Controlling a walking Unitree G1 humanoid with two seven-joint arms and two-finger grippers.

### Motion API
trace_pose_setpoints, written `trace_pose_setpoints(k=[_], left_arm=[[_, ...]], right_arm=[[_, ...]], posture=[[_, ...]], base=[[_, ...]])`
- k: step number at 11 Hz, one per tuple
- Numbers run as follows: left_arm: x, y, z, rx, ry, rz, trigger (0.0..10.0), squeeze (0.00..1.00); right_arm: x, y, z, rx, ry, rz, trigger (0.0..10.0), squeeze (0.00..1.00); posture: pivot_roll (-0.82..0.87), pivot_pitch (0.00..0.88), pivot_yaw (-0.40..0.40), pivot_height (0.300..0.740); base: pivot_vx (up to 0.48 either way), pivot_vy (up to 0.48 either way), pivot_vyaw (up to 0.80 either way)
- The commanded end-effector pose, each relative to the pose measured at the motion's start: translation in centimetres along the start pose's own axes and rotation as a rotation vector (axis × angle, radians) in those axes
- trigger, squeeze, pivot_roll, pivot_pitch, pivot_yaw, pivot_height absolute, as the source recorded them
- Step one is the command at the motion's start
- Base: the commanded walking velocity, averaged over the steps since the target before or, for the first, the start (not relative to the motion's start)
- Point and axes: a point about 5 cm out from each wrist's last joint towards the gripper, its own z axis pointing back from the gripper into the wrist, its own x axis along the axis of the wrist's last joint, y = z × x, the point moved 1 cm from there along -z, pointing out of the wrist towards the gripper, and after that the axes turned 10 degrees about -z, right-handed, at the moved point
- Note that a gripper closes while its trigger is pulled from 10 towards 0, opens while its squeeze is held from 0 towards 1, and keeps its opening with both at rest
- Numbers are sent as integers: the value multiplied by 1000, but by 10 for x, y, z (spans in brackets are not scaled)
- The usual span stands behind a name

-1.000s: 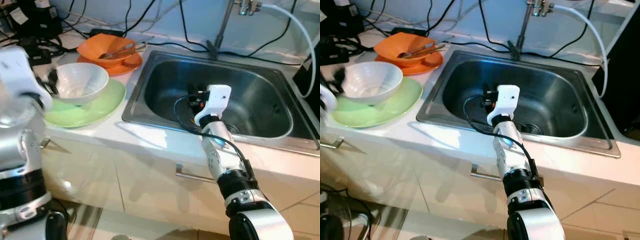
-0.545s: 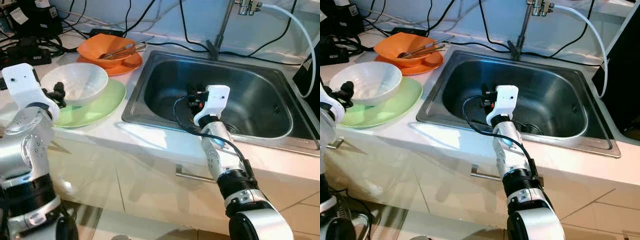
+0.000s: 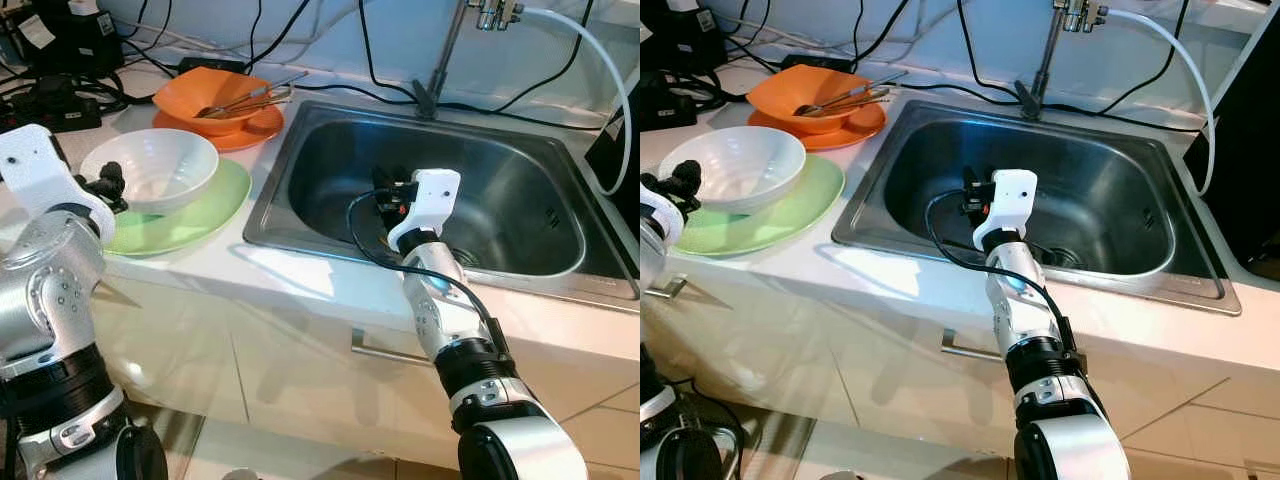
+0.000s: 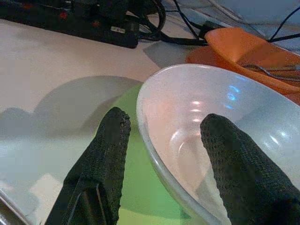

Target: Kitchen organization

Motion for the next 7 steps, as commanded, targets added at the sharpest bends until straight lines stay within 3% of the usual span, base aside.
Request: trace_pose_setpoints(k=[1, 7], left_arm=[[-3, -2, -2, -4, 22, 18, 10000, 0], [-27, -36, 0, -116, 125, 125, 10000, 0]], right_arm=[[4, -1, -3, 2, -14, -2, 10000, 0], [4, 0, -3, 3, -12, -1, 10000, 0]], posture=[[272, 59, -62, 740], [258, 54, -57, 740]], base=[[0, 0, 0], [0, 0, 0]])
